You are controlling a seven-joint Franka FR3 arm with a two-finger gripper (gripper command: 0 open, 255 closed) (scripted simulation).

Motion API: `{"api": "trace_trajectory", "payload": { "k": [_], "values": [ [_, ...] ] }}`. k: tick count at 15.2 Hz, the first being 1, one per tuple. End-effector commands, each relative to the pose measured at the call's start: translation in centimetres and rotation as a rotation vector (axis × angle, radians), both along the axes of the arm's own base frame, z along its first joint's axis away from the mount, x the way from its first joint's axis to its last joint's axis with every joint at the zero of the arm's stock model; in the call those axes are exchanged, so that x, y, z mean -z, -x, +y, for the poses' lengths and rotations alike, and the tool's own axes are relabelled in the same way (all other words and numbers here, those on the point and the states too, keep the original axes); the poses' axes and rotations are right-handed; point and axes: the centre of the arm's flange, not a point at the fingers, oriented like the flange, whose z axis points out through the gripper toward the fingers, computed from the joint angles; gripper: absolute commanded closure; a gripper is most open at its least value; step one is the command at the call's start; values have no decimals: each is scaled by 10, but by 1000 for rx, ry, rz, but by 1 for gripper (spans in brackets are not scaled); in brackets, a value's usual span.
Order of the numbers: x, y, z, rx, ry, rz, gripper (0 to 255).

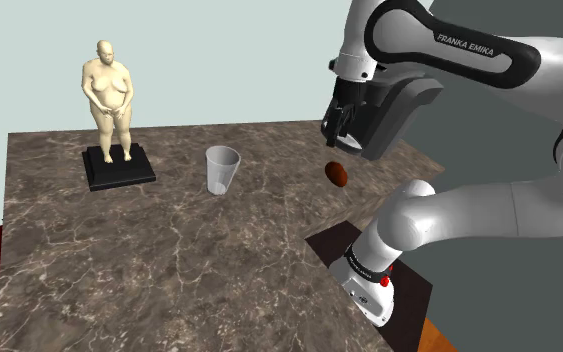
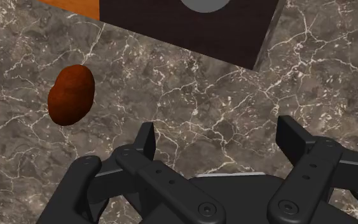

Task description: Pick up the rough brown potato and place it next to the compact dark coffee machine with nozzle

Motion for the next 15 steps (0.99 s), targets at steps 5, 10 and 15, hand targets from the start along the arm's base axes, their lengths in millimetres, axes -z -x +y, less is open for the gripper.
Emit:
{"api": "trace_trajectory", "payload": {
  "k": [5, 10, 15],
  "values": [
    [39, -1, -28, 67, 60, -24, 0],
    [85, -1, -67, 152, 134, -54, 0],
    [129, 2, -108, 236, 208, -84, 0]
  ]
}}
